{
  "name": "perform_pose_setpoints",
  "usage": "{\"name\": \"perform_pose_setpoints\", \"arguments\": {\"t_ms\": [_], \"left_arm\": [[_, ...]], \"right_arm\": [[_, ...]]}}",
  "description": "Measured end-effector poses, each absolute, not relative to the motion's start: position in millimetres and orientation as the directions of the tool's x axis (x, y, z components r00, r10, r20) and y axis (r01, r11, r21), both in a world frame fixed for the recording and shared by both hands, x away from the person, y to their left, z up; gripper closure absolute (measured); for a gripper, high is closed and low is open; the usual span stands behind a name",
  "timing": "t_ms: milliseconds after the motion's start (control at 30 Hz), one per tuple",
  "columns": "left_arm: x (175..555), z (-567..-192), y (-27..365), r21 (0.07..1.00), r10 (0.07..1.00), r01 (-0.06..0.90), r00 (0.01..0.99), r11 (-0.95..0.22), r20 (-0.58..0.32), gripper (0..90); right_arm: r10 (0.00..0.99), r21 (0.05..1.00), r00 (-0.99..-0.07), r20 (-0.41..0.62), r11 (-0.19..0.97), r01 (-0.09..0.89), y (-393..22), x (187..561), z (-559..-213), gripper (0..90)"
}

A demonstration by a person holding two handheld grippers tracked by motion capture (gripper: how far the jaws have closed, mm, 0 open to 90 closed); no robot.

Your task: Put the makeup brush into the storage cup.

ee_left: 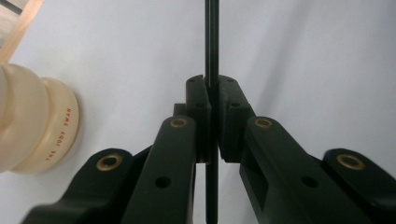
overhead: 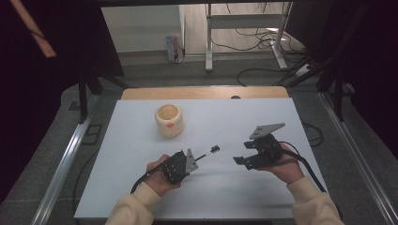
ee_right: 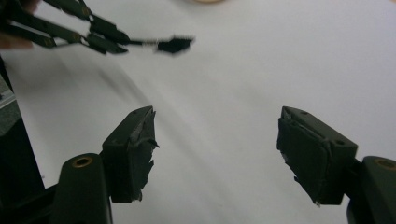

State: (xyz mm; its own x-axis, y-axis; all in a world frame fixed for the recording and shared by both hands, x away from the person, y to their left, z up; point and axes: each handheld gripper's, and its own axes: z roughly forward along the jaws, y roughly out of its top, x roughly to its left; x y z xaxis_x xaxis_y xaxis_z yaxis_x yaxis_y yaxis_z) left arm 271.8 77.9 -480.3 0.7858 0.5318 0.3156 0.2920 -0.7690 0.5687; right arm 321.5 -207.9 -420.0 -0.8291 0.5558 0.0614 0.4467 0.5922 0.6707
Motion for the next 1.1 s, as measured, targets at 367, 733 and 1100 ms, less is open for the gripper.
{"name": "perform_pose_setpoints", "arguments": {"t_ms": [367, 733, 1100], "left_arm": [[276.9, -475.0, 93.2, 0.631, 0.586, 0.341, 0.778, -0.696, 0.226, 85.7], [280.5, -468.7, 107.7, 0.710, 0.627, 0.382, 0.772, -0.592, 0.107, 85.7], [283.0, -468.3, 115.0, 0.739, 0.639, 0.405, 0.768, -0.539, 0.046, 85.7]], "right_arm": [[0.595, 0.662, -0.798, 0.098, 0.560, 0.499, -222.8, 318.4, -441.8, 26.3], [0.637, 0.688, -0.761, 0.127, 0.496, 0.530, -237.5, 314.4, -453.7, 21.7], [0.649, 0.688, -0.751, 0.121, 0.490, 0.535, -245.4, 308.4, -463.1, 18.9]]}}
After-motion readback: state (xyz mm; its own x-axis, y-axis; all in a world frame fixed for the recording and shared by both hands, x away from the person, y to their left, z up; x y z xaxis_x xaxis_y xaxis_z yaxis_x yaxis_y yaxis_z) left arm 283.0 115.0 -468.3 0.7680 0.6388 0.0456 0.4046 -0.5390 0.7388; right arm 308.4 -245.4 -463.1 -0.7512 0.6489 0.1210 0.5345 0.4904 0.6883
